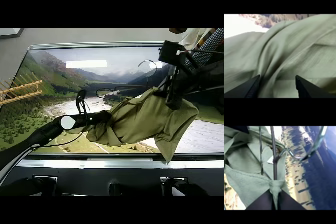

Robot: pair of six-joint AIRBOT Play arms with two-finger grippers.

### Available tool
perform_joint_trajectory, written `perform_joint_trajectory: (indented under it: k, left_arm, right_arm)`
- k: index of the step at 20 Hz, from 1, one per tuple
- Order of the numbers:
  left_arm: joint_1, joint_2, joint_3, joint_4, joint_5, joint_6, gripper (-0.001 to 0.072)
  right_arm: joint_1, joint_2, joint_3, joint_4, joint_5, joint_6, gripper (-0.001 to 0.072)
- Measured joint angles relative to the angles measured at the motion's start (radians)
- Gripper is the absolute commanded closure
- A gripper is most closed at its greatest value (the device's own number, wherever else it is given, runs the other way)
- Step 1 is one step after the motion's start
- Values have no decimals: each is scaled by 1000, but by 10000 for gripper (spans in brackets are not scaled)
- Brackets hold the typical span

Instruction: Fold the clothes and pants, and hang the long-sleeved shirts on hangers.

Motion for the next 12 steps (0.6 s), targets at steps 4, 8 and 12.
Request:
perform_joint_trajectory:
  k: [4,8,12]
  left_arm:
    - [-26,-56,38,1,11,17,409]
    - [-33,-83,49,1,13,24,688]
    - [-16,-89,58,3,-3,58,691]
  right_arm:
    - [0,0,0,-3,0,8,686]
    - [0,0,0,-11,0,17,686]
    - [0,0,0,-14,1,17,686]
